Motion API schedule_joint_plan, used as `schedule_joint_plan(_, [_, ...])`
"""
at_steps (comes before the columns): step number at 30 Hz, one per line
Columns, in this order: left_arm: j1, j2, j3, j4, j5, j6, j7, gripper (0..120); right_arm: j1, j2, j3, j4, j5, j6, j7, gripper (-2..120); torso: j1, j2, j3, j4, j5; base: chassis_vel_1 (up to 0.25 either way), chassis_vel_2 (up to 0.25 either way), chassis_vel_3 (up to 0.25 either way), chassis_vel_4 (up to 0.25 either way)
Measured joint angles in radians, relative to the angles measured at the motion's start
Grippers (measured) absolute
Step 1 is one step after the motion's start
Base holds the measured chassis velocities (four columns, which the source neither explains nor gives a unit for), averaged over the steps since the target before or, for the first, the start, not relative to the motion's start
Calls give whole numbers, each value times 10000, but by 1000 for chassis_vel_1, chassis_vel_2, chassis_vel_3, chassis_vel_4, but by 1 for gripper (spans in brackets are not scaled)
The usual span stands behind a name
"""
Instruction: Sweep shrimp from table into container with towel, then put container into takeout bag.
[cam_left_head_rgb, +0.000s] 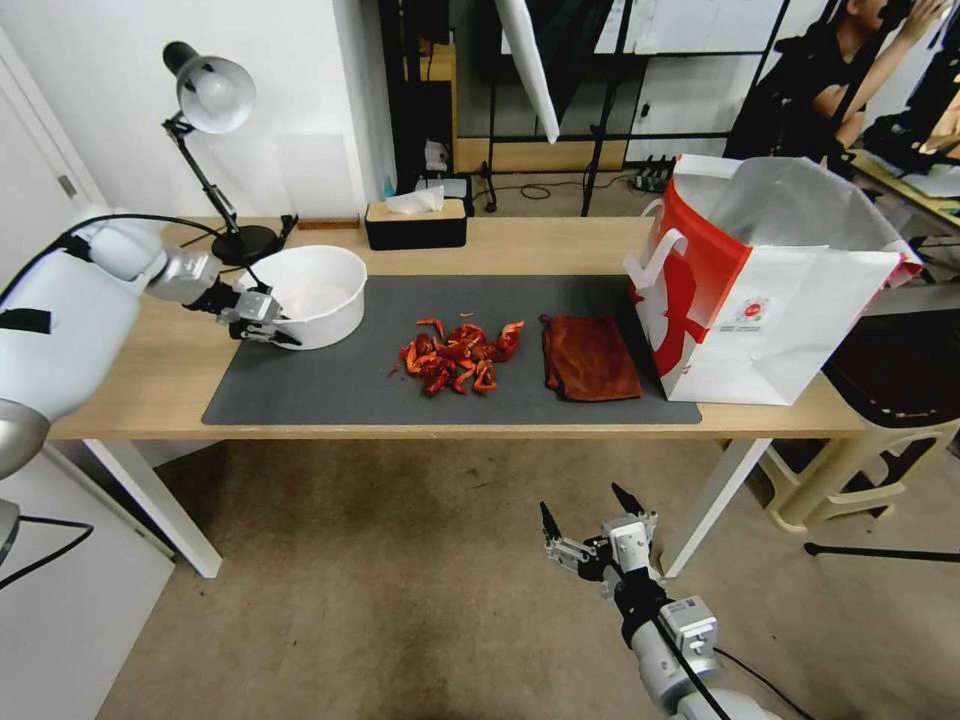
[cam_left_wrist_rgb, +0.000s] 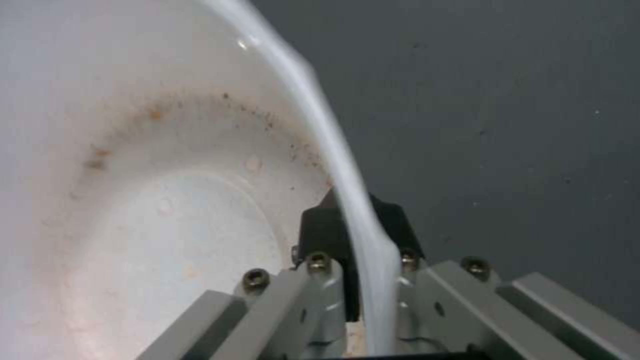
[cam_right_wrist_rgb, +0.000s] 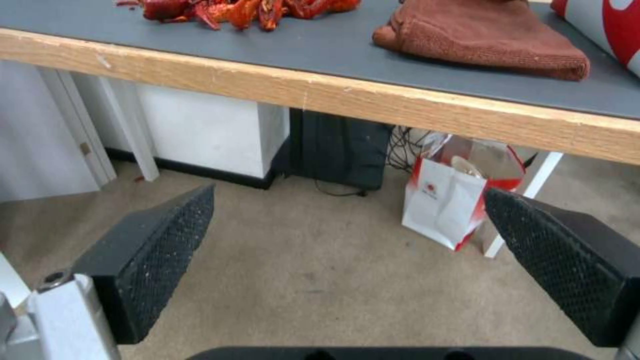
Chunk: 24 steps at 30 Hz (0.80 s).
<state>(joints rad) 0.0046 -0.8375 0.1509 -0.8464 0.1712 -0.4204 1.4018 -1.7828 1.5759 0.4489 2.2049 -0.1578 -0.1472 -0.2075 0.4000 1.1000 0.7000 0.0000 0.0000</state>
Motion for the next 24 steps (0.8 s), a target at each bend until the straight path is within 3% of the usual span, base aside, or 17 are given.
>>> schedule_joint_plan(8, [-59, -26, 17, 62, -127, -127, 75, 0, 20, 16, -9, -46, -1, 0, 0, 100, 0, 0, 1, 0, -1, 0, 0, 0, 0])
schedule_joint_plan(13, [128, 266, -20, -262, -474, -326, -174, 0, 53, 14, -18, -105, -1, 0, 28, 100, 0, 0, 1, 0, -1, 0, 0, 0, 0])
schedule_joint_plan(17, [480, 655, -192, -1030, -791, -369, -295, 0, 63, -16, -2, -134, 18, 0, 36, 100, 0, 0, 0, 1, -1, 0, 0, 0, 0])
schedule_joint_plan(20, [1025, 1173, -474, -2211, -1142, -386, -314, 0, 77, -20, -4, -198, 53, 4, 36, 100, 0, 0, 0, -1, -1, 0, 0, 0, 0])
schedule_joint_plan(21, [1025, 1173, -474, -2211, -1142, -386, -314, 0, 77, -20, -4, -198, 53, 4, 36, 100, 0, 0, 0, -1, -1, 0, 0, 0, 0])
schedule_joint_plan(24, [1850, 1838, -946, -3661, -1314, -373, -381, 0, 85, 0, -14, -254, 62, 16, 58, 100, 0, 0, -1, 1, 0, 0, 0, 0, 0])
